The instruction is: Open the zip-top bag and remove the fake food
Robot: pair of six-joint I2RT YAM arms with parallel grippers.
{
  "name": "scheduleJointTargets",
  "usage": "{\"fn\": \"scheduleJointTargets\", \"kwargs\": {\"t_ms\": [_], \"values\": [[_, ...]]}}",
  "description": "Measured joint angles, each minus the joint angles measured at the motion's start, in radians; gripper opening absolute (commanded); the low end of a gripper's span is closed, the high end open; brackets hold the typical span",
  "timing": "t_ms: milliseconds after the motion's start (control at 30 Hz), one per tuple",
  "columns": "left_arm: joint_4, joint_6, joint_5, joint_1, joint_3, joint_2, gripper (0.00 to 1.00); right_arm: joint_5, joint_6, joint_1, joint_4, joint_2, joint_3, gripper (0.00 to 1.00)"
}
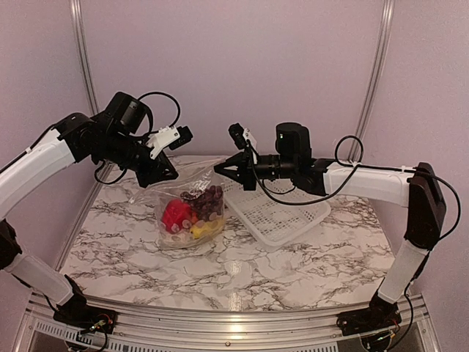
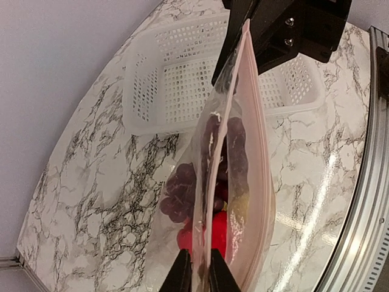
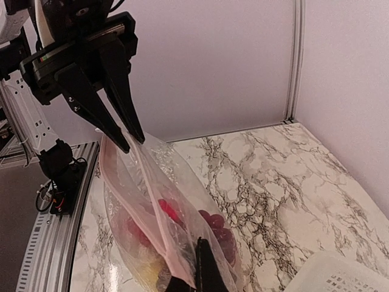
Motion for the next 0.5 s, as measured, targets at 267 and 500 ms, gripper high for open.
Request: {"fn": "scheduleJointTargets", "kwargs": {"t_ms": [267, 500], "values": [[0.042, -0.17, -0.008, 0.007, -0.001, 0.0, 0.0, 0.004, 0.031, 0.0, 0.02, 0.006, 0.008, 0.0], [0.079, -0.422, -0.057, 0.03, -0.043, -0.106, 0.0, -0.005, 0.105, 0.018, 0.086, 0.134, 0.163, 0.0]]}}
